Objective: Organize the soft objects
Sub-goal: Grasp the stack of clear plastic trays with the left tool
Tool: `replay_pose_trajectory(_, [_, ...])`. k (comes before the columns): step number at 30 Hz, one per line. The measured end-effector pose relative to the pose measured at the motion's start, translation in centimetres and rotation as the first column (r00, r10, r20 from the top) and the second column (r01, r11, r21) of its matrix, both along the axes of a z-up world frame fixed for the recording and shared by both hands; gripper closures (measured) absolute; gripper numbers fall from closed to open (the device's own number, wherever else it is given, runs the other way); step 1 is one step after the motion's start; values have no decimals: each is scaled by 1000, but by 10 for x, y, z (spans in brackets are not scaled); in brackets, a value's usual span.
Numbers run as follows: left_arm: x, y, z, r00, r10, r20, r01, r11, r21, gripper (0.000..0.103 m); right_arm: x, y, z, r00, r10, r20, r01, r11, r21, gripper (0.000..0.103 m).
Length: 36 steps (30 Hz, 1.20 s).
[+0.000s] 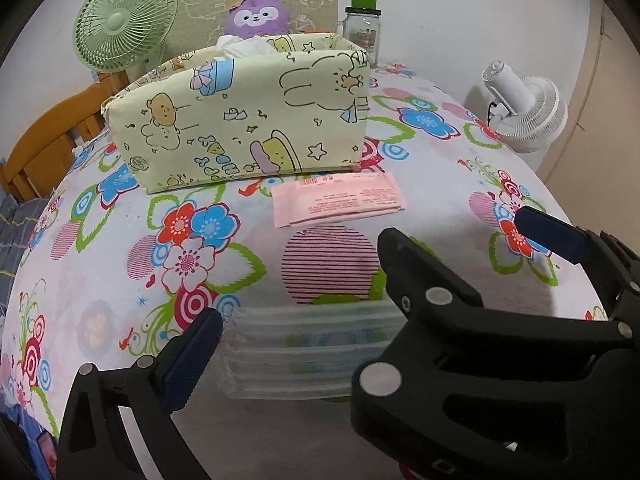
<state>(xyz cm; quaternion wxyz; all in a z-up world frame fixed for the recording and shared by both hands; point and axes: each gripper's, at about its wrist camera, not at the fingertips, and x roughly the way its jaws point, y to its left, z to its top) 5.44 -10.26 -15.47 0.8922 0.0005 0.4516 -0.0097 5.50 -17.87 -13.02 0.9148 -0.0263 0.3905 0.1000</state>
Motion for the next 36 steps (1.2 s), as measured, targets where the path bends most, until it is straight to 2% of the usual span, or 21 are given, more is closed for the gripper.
replay_pose_trajectory(8, [-2,-3,-10,1000,11,-6,-11,1000,4,1,-1,-6,-7,999,-22,-23,22,1000,-8,3])
replay_pose_trajectory(11, [-4,-4,-10,1000,2,17,-2,1000,-6,8,-1,-7,-9,999,-22,-27,22,1000,-4,3])
replay_pose_trajectory(14, [-5,-4,-8,1000,-20,23,20,1000,-7,10,0,-4,-10,999,-17,-31,17,1000,-5,3])
replay_pose_trajectory(36, [22,40,0,999,0,33,-1,1000,13,10,33,40,-10,999,16,-50,-16,1000,0,3])
